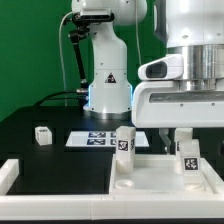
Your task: Assemble square table
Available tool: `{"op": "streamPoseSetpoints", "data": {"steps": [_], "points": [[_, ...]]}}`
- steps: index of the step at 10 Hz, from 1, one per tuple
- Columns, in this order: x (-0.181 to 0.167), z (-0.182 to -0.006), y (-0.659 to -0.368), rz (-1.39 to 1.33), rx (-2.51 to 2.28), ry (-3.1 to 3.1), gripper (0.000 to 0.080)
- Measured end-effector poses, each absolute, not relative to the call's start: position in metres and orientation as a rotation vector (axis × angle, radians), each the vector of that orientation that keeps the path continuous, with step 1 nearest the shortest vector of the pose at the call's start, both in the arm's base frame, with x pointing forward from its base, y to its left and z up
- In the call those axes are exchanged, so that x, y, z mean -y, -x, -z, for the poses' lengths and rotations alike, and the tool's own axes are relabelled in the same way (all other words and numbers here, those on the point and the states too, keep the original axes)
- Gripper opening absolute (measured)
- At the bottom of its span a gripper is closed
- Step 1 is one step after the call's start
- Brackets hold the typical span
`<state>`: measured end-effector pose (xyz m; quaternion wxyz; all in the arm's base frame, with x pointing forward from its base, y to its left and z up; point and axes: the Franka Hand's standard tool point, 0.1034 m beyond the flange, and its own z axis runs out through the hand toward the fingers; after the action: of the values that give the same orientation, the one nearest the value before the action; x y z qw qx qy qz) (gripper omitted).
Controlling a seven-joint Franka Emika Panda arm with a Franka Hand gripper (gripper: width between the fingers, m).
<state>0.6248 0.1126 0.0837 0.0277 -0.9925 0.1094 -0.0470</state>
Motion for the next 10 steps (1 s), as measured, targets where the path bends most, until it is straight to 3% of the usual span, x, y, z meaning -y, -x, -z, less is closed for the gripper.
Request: {"op": "streamPoseSetpoints", "data": {"steps": [2, 3, 4, 5, 9, 10], "points": [[-0.109, -0.0838, -0.6254, 0.144, -0.422, 3.052, 0.0649], [-0.1093, -0.0838, -0.6253, 0.14, -0.522, 3.033, 0.0502], [-0.1092, -0.0837, -0.6253, 0.137, -0.627, 3.01, 0.0502], [-0.1093, -0.0837, -0.6253, 0.133, -0.735, 2.983, 0.0315], [-0.1093, -0.0827, -0.6249, 0.113, -1.161, 2.831, 0.0288], [-0.11, -0.0824, -0.6259, 0.094, -1.502, 2.643, 0.0288]]}}
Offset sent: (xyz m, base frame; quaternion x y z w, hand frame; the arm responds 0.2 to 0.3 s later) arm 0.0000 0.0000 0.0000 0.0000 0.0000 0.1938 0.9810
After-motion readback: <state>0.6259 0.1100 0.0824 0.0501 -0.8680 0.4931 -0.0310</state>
